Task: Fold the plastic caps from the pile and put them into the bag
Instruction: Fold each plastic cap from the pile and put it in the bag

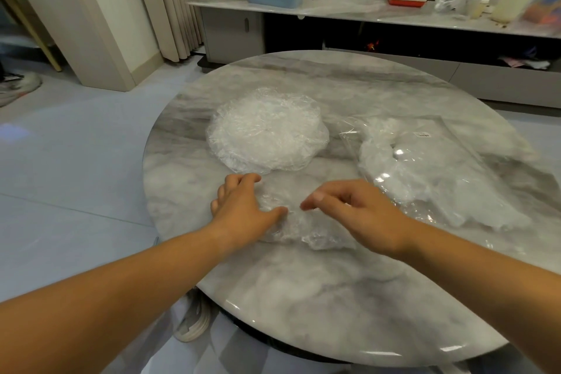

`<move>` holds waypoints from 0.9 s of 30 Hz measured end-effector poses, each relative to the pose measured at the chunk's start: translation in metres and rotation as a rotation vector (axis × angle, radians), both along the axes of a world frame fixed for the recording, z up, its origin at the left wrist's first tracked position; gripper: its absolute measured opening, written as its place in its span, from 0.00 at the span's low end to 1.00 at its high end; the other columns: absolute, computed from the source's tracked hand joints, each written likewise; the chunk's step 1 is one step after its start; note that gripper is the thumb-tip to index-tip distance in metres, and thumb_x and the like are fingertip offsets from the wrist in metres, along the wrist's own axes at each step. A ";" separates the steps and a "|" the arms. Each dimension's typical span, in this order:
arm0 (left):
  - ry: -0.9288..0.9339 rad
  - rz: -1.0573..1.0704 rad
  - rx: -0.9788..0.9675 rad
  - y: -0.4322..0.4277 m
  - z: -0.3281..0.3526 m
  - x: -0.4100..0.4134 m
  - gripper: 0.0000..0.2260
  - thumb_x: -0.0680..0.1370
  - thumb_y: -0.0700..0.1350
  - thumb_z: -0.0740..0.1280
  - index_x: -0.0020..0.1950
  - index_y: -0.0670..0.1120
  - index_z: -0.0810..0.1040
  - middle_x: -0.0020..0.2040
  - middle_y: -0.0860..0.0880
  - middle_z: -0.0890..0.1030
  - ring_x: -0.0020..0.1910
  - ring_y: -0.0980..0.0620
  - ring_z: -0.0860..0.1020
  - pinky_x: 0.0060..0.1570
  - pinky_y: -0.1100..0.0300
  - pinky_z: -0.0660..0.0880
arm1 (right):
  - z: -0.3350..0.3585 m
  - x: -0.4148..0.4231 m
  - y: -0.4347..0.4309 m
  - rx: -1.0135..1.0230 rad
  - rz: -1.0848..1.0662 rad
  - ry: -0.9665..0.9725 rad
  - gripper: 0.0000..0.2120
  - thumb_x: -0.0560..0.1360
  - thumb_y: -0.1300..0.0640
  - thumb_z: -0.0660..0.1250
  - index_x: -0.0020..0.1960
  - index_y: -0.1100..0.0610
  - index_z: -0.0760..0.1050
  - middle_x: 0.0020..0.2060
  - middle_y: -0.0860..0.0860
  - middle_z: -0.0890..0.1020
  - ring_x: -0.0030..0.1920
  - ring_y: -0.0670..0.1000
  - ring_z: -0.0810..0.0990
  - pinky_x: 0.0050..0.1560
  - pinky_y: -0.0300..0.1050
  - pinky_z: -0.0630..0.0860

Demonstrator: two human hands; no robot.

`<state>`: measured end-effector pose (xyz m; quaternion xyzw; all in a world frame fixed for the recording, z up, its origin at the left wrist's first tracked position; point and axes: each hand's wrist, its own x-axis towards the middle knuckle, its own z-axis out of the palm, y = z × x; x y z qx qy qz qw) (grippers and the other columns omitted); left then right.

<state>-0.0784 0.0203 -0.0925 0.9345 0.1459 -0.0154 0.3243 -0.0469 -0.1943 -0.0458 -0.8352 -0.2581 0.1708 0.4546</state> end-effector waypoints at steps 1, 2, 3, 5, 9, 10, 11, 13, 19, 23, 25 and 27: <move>0.006 -0.014 -0.011 0.003 0.001 -0.001 0.35 0.71 0.63 0.73 0.73 0.55 0.65 0.70 0.52 0.63 0.72 0.50 0.63 0.72 0.55 0.59 | -0.002 -0.003 -0.001 -0.065 0.046 -0.052 0.11 0.82 0.50 0.65 0.51 0.52 0.85 0.48 0.45 0.86 0.53 0.43 0.82 0.58 0.39 0.76; 0.012 -0.031 -0.030 0.006 0.002 -0.001 0.33 0.71 0.62 0.74 0.72 0.55 0.67 0.69 0.52 0.64 0.71 0.50 0.63 0.72 0.55 0.61 | -0.004 -0.006 -0.003 -0.113 0.085 -0.093 0.11 0.82 0.50 0.65 0.51 0.52 0.85 0.48 0.44 0.86 0.52 0.42 0.82 0.57 0.40 0.76; 0.023 -0.051 -0.054 0.010 0.003 0.000 0.32 0.71 0.62 0.74 0.71 0.56 0.69 0.67 0.53 0.64 0.71 0.51 0.64 0.72 0.55 0.62 | -0.007 -0.009 -0.005 -0.146 0.114 -0.125 0.11 0.81 0.47 0.65 0.51 0.50 0.85 0.47 0.42 0.85 0.52 0.41 0.82 0.57 0.39 0.76; 0.053 -0.109 -0.104 0.019 0.006 0.001 0.31 0.70 0.61 0.76 0.69 0.56 0.71 0.65 0.54 0.64 0.70 0.51 0.66 0.70 0.56 0.65 | -0.012 -0.013 -0.009 -0.202 0.164 -0.186 0.15 0.78 0.42 0.63 0.53 0.48 0.84 0.48 0.40 0.84 0.52 0.40 0.81 0.56 0.41 0.76; 0.198 -0.311 -0.145 0.033 0.025 0.001 0.32 0.67 0.57 0.80 0.68 0.56 0.72 0.63 0.54 0.66 0.60 0.61 0.72 0.54 0.74 0.67 | -0.020 -0.022 -0.014 -0.246 0.267 -0.279 0.22 0.78 0.39 0.59 0.63 0.50 0.79 0.55 0.42 0.80 0.55 0.42 0.79 0.58 0.45 0.76; 0.237 -0.340 -0.150 0.033 0.029 0.001 0.33 0.65 0.59 0.80 0.67 0.57 0.72 0.63 0.55 0.67 0.58 0.62 0.72 0.52 0.74 0.67 | -0.022 -0.024 -0.015 -0.267 0.289 -0.305 0.23 0.79 0.39 0.59 0.66 0.51 0.77 0.60 0.43 0.79 0.58 0.43 0.79 0.60 0.45 0.75; 0.267 -0.347 -0.150 0.032 0.031 0.002 0.35 0.63 0.64 0.79 0.66 0.57 0.72 0.63 0.55 0.67 0.57 0.61 0.72 0.55 0.71 0.68 | -0.024 -0.025 -0.016 -0.298 0.312 -0.341 0.24 0.79 0.39 0.58 0.68 0.51 0.76 0.63 0.44 0.79 0.61 0.44 0.78 0.62 0.46 0.74; 0.306 -0.294 -0.140 0.026 0.034 0.005 0.39 0.58 0.78 0.71 0.61 0.56 0.75 0.63 0.53 0.71 0.59 0.55 0.75 0.64 0.58 0.72 | -0.026 -0.028 -0.016 -0.370 0.368 -0.414 0.24 0.80 0.40 0.58 0.70 0.51 0.74 0.66 0.44 0.78 0.64 0.46 0.76 0.64 0.48 0.73; 0.254 -0.133 0.040 0.007 0.029 0.006 0.28 0.69 0.73 0.67 0.52 0.50 0.74 0.48 0.53 0.79 0.47 0.54 0.78 0.49 0.56 0.76 | -0.024 -0.035 -0.015 -0.478 0.437 -0.491 0.22 0.81 0.39 0.55 0.67 0.47 0.74 0.61 0.39 0.79 0.59 0.45 0.72 0.61 0.49 0.71; 0.177 -0.198 0.325 0.010 0.022 -0.003 0.21 0.73 0.67 0.68 0.51 0.52 0.69 0.45 0.55 0.75 0.47 0.52 0.76 0.43 0.56 0.70 | -0.024 -0.039 -0.020 -0.460 0.437 -0.499 0.20 0.81 0.41 0.57 0.68 0.48 0.75 0.60 0.41 0.80 0.60 0.46 0.74 0.60 0.49 0.72; 0.123 -0.226 0.399 0.009 0.021 -0.006 0.21 0.75 0.68 0.66 0.51 0.52 0.68 0.46 0.55 0.74 0.47 0.52 0.75 0.42 0.56 0.68 | -0.026 -0.040 -0.024 -0.407 0.403 -0.502 0.20 0.81 0.43 0.59 0.68 0.50 0.75 0.63 0.43 0.80 0.61 0.46 0.76 0.61 0.50 0.74; 0.104 -0.240 0.417 0.008 0.021 -0.008 0.20 0.76 0.67 0.65 0.51 0.52 0.68 0.45 0.54 0.74 0.46 0.52 0.74 0.42 0.57 0.67 | -0.028 -0.041 -0.026 -0.362 0.347 -0.534 0.21 0.81 0.43 0.60 0.69 0.50 0.75 0.66 0.45 0.78 0.64 0.47 0.76 0.62 0.50 0.75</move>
